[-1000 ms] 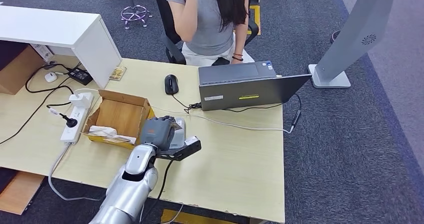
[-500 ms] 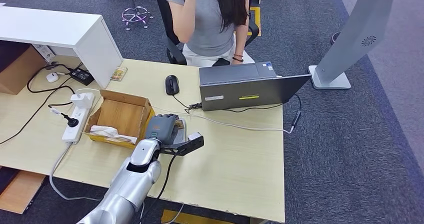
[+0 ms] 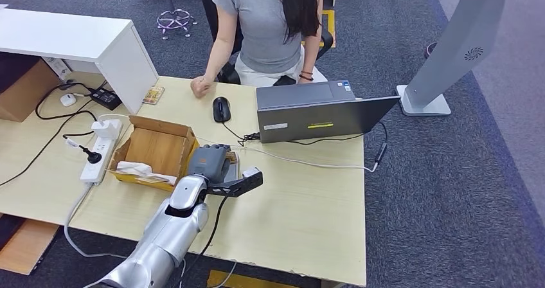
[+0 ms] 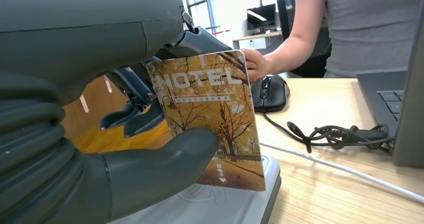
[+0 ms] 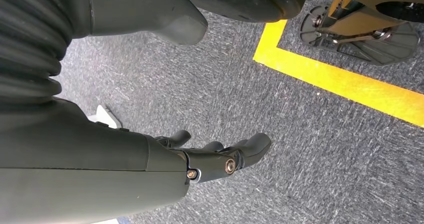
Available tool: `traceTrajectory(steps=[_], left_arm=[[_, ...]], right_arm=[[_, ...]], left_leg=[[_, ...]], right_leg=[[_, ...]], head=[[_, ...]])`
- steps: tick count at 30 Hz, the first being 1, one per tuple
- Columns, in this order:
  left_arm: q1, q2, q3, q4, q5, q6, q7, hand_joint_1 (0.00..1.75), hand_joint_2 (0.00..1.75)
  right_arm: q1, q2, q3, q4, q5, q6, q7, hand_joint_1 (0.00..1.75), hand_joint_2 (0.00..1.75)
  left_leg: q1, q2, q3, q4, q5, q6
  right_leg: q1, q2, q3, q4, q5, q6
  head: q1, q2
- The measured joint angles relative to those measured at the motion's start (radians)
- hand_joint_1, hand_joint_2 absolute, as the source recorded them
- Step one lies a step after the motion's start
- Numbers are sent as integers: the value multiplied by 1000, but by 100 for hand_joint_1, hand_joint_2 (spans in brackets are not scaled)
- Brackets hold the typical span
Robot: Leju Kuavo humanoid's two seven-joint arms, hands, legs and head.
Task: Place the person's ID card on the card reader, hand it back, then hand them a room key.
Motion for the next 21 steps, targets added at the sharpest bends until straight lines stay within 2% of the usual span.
traceTrajectory(steps=[11, 14, 17, 21], left_arm=[[0, 0, 0, 0, 0, 1, 0, 175, 175], [7, 0, 0, -11, 0, 41, -6, 175, 175], [31, 11, 2, -98, 0, 96, -16, 175, 175], [5, 57, 22, -307, 0, 12, -44, 175, 175]], right_arm=[[0, 1, -3, 0, 0, 0, 0, 0, 175], [0, 1, -5, 0, 7, 0, 0, 0, 175], [2, 1, -13, 0, 22, 2, -4, 0, 175], [5, 1, -26, 0, 50, 6, -17, 0, 175]], left_leg=[[0, 0, 0, 0, 0, 0], [0, 0, 0, 0, 0, 0], [0, 0, -3, 0, 0, 0], [1, 0, -5, 1, 1, 0]], right_leg=[[0, 0, 0, 0, 0, 0], [0, 0, 0, 0, 0, 0], [0, 1, -3, 0, 0, 0], [0, 0, -6, 1, 0, 0]], head=[[0, 0], [0, 0], [0, 0], [0, 0]])
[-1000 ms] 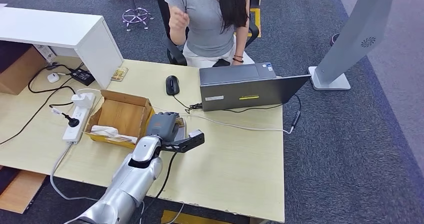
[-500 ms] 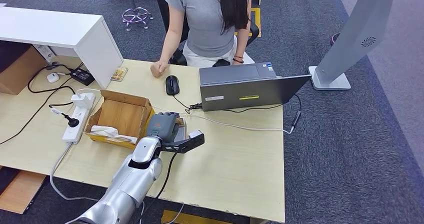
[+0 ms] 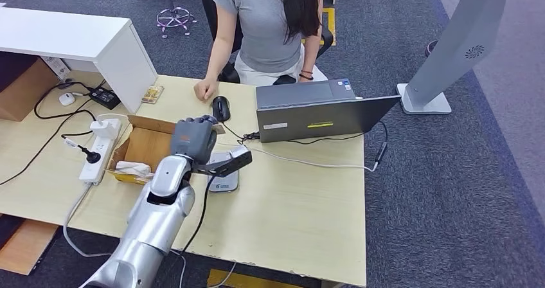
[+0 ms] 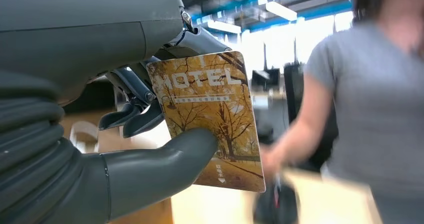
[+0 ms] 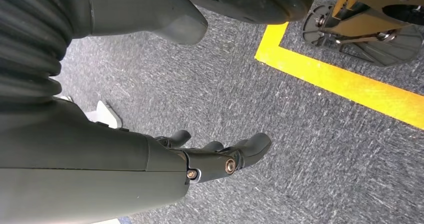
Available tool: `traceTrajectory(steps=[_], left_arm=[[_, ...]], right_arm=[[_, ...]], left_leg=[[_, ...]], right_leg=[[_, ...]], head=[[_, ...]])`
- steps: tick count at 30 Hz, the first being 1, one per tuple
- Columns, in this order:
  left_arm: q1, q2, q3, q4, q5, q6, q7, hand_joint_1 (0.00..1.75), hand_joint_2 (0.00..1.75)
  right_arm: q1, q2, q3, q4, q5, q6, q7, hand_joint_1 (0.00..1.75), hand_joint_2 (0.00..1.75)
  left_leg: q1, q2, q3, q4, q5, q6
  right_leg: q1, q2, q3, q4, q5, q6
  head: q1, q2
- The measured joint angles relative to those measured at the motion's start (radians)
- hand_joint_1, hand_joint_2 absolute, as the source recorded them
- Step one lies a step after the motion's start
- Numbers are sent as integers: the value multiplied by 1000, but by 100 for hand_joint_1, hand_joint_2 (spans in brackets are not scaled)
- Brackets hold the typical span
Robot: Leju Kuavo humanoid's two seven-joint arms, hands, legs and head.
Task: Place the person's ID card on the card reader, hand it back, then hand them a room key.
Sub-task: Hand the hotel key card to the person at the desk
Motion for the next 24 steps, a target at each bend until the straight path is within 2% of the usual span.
traceTrajectory(steps=[4, 9, 24], left_arm=[[-53, 51, 11, -113, 0, -32, 17, 175, 175], [-113, 101, 11, -153, 0, -45, 52, 175, 175], [-195, 170, -24, -150, 0, -44, 109, 175, 175]], right_arm=[[1, 0, -18, 0, 21, 1, -6, 0, 175], [0, 0, -40, 0, 40, 3, -14, 0, 175], [-3, 0, -68, 0, 65, 5, -18, 0, 175]], left_leg=[[0, 0, 0, 0, 0, 0], [0, 0, -1, 0, 0, 0], [0, 0, -1, 0, 0, 0]], right_leg=[[0, 0, -1, 0, 0, 0], [0, 0, -1, 0, 0, 0], [0, 1, -2, 0, 0, 0]], head=[[0, 0], [0, 0], [0, 0]])
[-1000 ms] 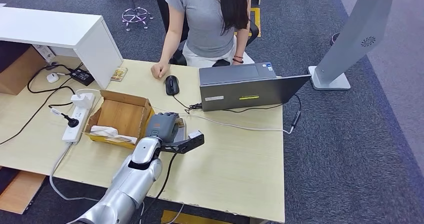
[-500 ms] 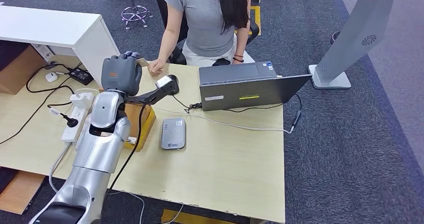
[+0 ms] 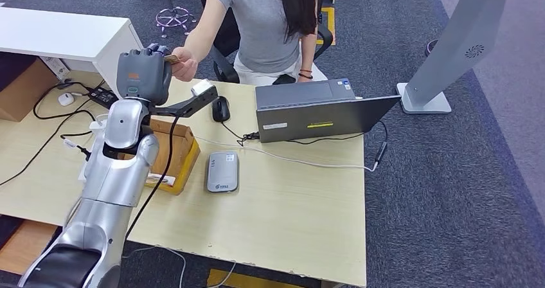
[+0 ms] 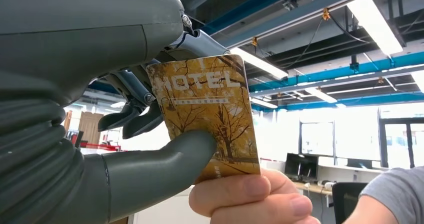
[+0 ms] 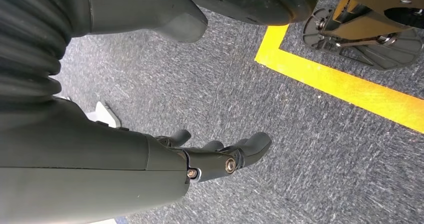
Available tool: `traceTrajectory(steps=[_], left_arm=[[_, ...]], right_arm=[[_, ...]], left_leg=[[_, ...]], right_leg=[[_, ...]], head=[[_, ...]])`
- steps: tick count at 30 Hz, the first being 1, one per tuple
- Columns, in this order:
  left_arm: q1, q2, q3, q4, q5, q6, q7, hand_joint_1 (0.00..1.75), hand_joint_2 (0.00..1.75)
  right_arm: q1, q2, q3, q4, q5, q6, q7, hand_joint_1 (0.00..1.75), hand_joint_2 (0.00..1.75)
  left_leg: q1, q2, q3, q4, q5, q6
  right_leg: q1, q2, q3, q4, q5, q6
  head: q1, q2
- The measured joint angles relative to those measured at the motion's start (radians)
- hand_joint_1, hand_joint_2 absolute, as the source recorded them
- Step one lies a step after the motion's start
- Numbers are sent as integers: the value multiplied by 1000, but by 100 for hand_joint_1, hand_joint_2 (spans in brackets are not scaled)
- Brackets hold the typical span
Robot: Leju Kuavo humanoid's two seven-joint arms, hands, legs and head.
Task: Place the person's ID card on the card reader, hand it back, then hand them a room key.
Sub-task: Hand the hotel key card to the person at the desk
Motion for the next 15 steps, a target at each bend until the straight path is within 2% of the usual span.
traceTrajectory(steps=[15], left_arm=[[-14, 25, -17, 3, 0, -4, 7, 175, 175]], right_arm=[[-2, 0, -23, 0, 10, 0, -6, 0, 175]], left_leg=[[0, 0, -1, 0, 0, 0]], right_leg=[[0, 1, -1, 0, 0, 0]], head=[[0, 0]])
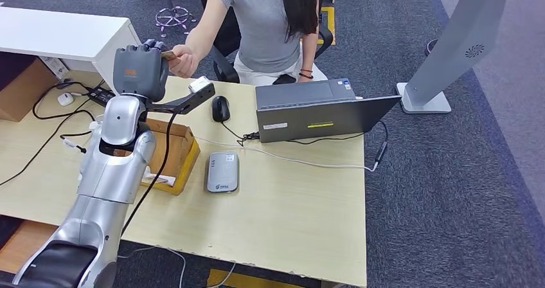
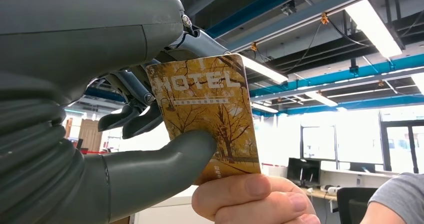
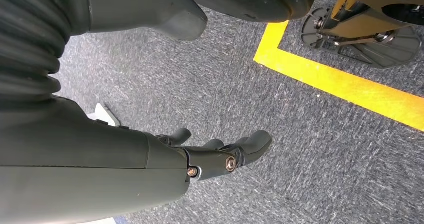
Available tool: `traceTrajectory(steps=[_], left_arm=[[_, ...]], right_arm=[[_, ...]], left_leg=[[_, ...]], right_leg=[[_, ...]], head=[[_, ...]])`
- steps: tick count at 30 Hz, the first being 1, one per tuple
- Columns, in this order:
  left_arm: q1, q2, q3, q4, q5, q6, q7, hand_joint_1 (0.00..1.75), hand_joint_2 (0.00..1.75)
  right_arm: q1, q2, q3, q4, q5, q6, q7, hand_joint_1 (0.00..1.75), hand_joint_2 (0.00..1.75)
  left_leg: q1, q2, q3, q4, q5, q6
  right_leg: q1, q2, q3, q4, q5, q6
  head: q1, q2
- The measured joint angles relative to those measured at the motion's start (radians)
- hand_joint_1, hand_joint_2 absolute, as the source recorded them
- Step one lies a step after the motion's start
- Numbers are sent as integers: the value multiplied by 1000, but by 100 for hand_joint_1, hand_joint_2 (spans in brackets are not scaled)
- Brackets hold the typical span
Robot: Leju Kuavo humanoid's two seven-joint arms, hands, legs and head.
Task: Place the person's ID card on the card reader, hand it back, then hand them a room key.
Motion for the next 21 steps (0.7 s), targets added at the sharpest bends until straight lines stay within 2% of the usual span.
traceTrajectory(steps=[1, 5, 12, 21], left_arm=[[0, 0, 0, 0, 0, 0, 0, 175, 175], [0, 3, -5, 0, 0, 7, 17, 0, 175], [7, 23, -30, 0, 0, 16, 57, 0, 175], [28, 22, -31, -1, 0, 34, 30, 0, 175]], right_arm=[[0, 0, 0, 0, 0, 0, 0, 0, 175], [0, 0, -1, 0, 3, 7, 5, 0, 175], [0, 0, -6, 0, 14, 12, 8, 0, 175], [0, 0, -10, 0, 21, 12, 11, 0, 175]], left_leg=[[0, 0, 0, 0, 0, 0], [0, 0, -1, 0, 0, 0], [0, 0, -1, 0, 0, 0], [0, 0, -1, 0, 0, 0]], right_leg=[[0, 0, 0, 0, 0, 0], [0, 0, 0, 0, 0, 0], [0, 0, -1, 0, 0, 0], [0, 0, -1, 0, 0, 0]], head=[[0, 0], [0, 0], [0, 0], [0, 0]])
